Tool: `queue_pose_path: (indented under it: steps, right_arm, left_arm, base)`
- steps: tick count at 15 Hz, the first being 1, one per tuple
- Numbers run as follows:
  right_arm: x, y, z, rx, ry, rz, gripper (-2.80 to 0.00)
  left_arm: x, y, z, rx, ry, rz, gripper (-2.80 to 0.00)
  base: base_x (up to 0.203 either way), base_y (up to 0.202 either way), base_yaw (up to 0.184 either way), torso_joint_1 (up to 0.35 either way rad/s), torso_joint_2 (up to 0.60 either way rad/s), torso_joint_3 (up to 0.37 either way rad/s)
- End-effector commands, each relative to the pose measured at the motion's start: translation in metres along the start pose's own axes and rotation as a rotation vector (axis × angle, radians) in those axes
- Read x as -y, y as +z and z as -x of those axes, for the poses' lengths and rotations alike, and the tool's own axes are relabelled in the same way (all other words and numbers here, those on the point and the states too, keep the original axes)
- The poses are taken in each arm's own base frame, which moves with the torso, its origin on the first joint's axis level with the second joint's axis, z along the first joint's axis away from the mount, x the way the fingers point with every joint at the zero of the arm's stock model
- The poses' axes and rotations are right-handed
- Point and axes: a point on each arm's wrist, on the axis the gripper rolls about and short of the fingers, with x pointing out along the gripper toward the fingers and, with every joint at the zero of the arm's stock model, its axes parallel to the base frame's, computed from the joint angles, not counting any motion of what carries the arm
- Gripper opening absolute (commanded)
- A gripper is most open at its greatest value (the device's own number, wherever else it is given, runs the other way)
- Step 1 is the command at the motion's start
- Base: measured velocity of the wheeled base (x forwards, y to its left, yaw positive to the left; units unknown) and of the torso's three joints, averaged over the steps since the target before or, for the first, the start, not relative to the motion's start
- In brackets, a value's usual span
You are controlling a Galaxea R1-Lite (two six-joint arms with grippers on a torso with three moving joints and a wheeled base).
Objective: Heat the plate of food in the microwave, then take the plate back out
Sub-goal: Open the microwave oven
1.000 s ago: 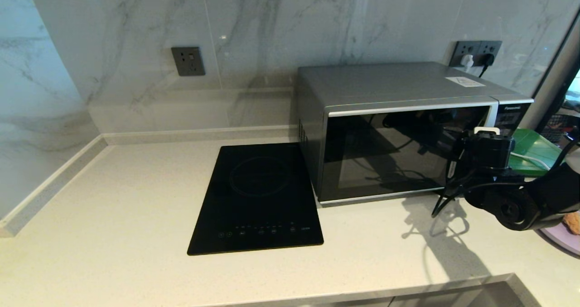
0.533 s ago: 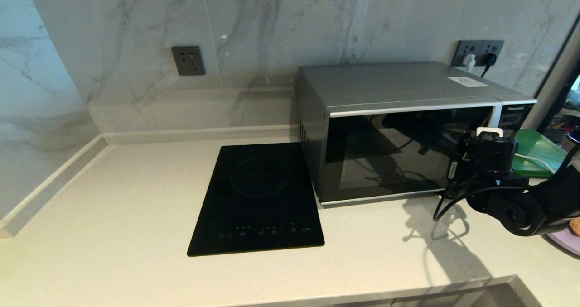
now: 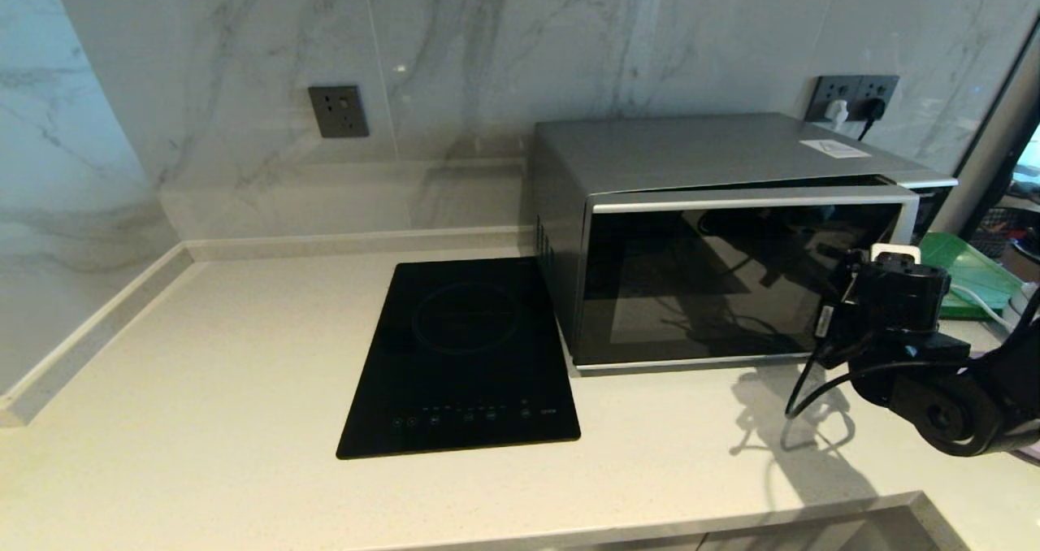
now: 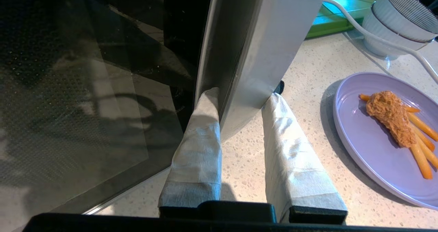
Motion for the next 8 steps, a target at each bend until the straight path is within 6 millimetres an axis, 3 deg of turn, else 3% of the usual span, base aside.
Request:
queue_pose_path:
  steps: [1,8]
  right_arm:
    - [0.0021,-0.0029,0.0028,0.007,-0.002,0.0,-2.8]
    - [0.0075,0.003,0.0118,0.023,-0.003,0.003,-2.8]
  left_arm:
    - [0.0,0.0,-0.0001,-0.001,0.001,0.001,-2.8]
    - [0.0,0.0,-0.0001,-0.001,0.001,0.001,-2.8]
  base:
    - [0.0,0.0,0.0,0.0,0.0,0.0]
    - [0.0,0.0,0.0,0.0,0.0,0.0]
